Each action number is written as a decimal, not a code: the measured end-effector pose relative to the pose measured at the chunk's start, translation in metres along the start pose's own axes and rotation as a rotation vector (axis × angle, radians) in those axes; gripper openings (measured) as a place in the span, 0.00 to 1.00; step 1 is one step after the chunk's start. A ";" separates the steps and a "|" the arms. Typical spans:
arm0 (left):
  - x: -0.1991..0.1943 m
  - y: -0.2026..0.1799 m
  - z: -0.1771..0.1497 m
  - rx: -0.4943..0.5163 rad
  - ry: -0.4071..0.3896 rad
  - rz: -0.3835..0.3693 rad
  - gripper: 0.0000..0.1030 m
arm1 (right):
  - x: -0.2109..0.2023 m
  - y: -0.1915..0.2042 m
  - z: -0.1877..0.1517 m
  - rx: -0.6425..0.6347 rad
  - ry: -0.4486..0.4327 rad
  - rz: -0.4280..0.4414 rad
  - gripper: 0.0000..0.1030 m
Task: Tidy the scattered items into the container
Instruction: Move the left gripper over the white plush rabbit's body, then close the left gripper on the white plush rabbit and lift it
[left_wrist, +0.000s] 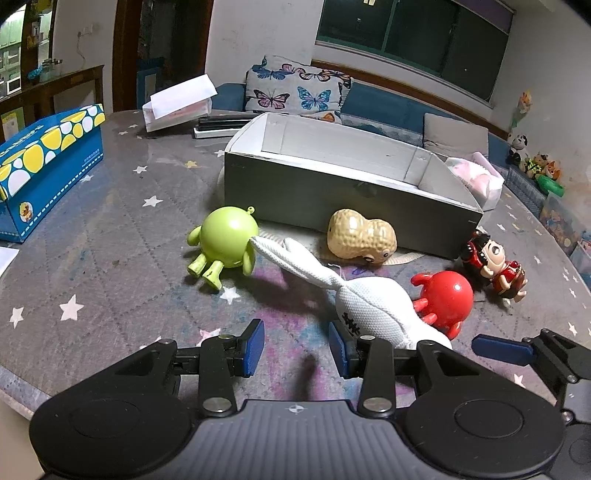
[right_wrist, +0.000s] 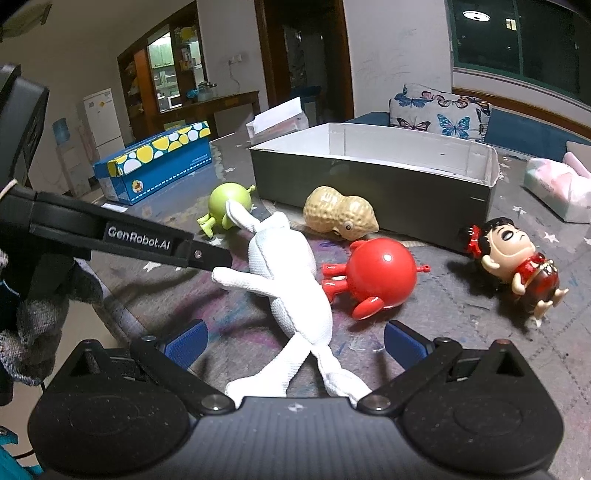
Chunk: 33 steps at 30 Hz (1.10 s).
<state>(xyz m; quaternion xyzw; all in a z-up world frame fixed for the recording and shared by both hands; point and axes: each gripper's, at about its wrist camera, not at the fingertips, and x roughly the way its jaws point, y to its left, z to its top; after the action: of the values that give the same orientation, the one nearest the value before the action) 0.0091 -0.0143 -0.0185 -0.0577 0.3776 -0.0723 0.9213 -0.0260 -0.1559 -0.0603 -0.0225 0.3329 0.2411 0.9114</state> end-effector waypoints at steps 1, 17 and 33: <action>0.000 0.000 0.001 0.000 0.001 -0.005 0.40 | 0.000 0.000 0.000 -0.003 0.001 0.003 0.99; 0.005 -0.001 0.022 -0.059 0.060 -0.142 0.40 | 0.010 -0.001 0.009 -0.004 0.015 0.044 0.72; 0.033 0.025 0.041 -0.292 0.166 -0.258 0.40 | 0.012 -0.001 0.017 -0.046 -0.001 0.059 0.41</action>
<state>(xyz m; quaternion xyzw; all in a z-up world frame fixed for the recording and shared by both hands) 0.0631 0.0069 -0.0159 -0.2322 0.4483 -0.1387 0.8520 -0.0079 -0.1485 -0.0547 -0.0335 0.3274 0.2757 0.9032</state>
